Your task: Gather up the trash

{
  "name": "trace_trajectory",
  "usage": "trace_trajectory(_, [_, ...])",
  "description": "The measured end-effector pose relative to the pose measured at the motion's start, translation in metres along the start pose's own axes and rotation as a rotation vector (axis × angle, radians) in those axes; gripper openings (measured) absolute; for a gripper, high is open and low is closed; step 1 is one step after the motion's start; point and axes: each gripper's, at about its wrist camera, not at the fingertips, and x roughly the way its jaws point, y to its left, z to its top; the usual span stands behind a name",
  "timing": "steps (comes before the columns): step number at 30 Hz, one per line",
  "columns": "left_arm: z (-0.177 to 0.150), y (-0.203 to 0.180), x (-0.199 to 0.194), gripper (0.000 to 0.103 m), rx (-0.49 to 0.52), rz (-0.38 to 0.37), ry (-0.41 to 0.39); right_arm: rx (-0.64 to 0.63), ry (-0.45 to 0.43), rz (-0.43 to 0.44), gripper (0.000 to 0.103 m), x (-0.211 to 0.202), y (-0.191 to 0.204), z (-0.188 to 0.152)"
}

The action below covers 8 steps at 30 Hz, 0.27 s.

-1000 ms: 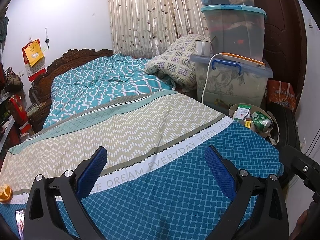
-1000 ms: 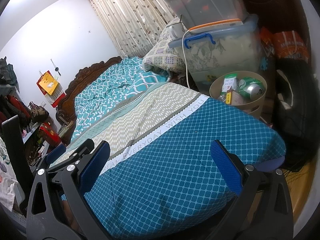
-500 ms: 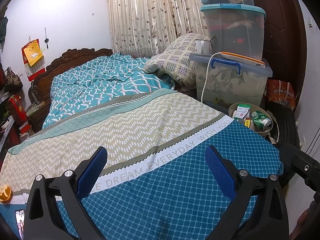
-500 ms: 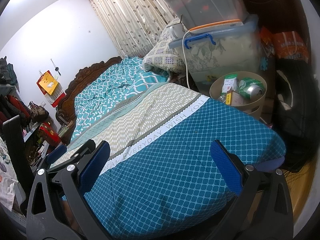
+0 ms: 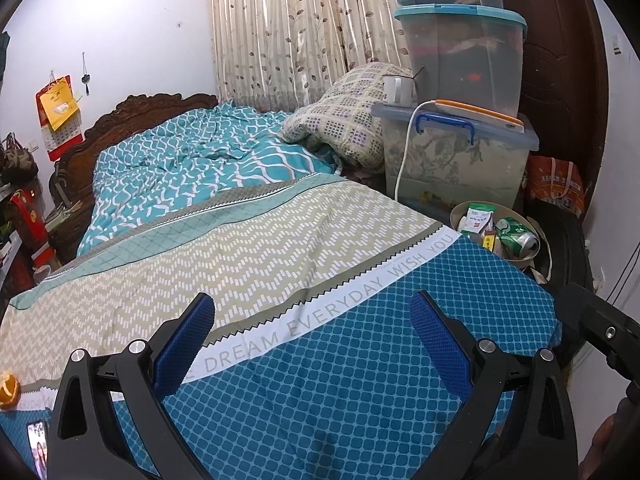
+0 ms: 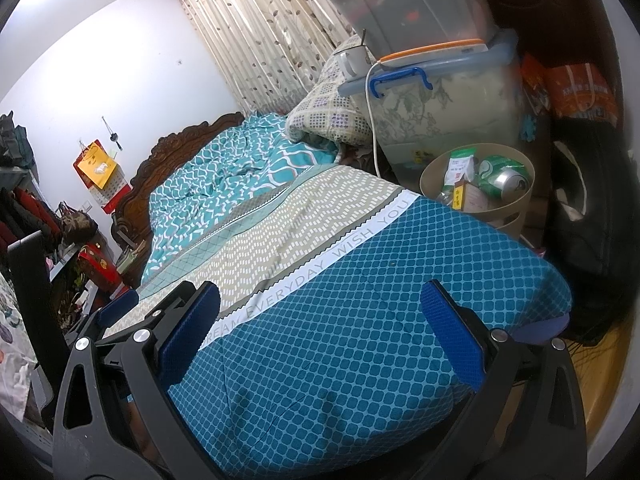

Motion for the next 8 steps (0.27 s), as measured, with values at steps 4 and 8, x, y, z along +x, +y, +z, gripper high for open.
trace_trajectory(4, [-0.0002,0.0015,0.0038,0.094,-0.011,-0.012,0.028,0.003,0.005,0.0,0.099,0.0017,0.0002,-0.0014])
trace_trajectory(8, [-0.0024,0.0044,0.009,0.094,-0.024,-0.028,0.057,0.004,0.008,-0.002,0.099,0.0029,-0.0002,-0.0027])
